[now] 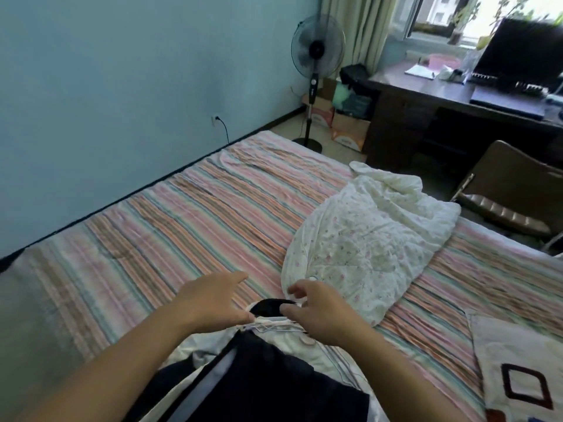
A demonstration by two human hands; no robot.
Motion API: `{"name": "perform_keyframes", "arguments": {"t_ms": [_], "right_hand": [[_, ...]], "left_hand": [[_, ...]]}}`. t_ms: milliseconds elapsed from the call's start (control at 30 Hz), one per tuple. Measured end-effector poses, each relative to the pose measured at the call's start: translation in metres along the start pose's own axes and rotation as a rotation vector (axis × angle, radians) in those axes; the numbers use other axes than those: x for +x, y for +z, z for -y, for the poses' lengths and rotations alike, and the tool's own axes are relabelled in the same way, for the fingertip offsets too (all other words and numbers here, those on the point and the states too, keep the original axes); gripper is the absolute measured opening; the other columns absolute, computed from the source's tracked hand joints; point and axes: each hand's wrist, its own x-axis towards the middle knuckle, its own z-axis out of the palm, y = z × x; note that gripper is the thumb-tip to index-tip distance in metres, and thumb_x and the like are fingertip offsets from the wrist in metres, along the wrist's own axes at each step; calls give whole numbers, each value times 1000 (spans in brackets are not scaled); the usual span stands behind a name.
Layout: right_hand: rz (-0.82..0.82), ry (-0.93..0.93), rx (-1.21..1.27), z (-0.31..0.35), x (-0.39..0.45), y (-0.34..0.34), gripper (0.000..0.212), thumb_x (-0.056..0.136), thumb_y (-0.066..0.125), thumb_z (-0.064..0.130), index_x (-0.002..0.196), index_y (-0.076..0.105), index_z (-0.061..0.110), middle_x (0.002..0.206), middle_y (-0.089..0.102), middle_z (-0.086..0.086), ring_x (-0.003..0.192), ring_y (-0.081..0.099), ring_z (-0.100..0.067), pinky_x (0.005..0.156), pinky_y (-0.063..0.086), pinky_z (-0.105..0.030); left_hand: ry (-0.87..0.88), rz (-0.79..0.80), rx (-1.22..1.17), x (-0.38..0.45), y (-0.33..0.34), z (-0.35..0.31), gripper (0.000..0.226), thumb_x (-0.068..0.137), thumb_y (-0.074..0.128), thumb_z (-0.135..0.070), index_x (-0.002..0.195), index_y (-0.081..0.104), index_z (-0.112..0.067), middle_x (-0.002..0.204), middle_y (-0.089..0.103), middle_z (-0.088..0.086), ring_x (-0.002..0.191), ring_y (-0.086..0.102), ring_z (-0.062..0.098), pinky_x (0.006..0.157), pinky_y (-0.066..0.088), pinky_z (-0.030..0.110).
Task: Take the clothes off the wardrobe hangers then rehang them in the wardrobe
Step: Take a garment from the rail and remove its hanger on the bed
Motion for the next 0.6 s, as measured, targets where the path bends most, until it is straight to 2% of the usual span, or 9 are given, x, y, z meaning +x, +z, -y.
{"name": "perform_keyframes", "arguments": {"t_ms": [67, 233, 333, 433, 600], "right_hand": [[6, -65, -13, 33, -14, -8, 61, 87, 64, 52, 139, 52, 24, 133, 59, 5, 110, 62, -13, 91, 50, -31], [46, -233, -118, 131, -55, -19, 60, 88, 63, 53, 139, 52, 24, 138, 57, 3, 102, 61, -11, 88, 48, -32], [34, -316, -199, 194, -84, -19, 61, 89, 63, 54, 139, 51, 23, 139, 56, -1, 116, 58, -19, 97, 49, -40], [43, -407, -295, 256, -118, -13, 63, 90, 64, 51, 142, 47, 20, 145, 51, -2, 126, 53, -22, 103, 45, -40], [78, -556, -463, 354, -187, 1, 75, 89, 65, 53, 151, 32, 28, 157, 37, 4, 142, 36, -19, 111, 32, -36]], "left_hand": [[-16, -41, -5, -29, -26, 14, 95, 71, 62, -75, 151, 23, -44, 157, 33, -15, 139, 40, 14, 103, 44, 38], [-99, -146, -31, -125, -85, 52, 98, 65, 60, -81, 149, 26, -46, 152, 39, -18, 129, 49, 10, 97, 47, 34], [-153, -192, 6, -192, -116, 77, 100, 62, 56, -85, 149, 25, -46, 153, 38, -17, 136, 42, 10, 106, 42, 38], [-219, -241, 5, -265, -141, 100, 100, 63, 56, -85, 149, 23, -47, 154, 36, -16, 137, 40, 10, 108, 39, 36], [-287, -447, -47, -386, -163, 127, 88, 66, 61, -77, 143, 36, -46, 139, 53, -15, 121, 53, 8, 92, 45, 30]]}}
